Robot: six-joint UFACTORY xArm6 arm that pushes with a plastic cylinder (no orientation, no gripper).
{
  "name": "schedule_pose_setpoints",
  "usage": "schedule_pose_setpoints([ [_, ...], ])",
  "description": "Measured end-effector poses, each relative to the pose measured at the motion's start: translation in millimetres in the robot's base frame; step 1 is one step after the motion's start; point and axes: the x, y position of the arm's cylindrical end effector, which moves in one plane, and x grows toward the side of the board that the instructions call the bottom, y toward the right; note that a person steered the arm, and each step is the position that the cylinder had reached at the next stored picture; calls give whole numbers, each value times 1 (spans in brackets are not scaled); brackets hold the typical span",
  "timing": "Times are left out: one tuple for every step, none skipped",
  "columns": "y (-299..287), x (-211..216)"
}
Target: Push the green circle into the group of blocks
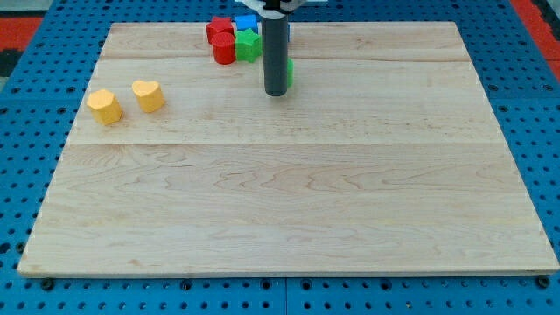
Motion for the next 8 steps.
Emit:
schedule_pose_setpoints([
  [0, -10],
  [0, -47],
  [2, -60],
  [27, -45],
  [61, -46],
  [61, -64],
  [36, -76],
  [22, -80],
])
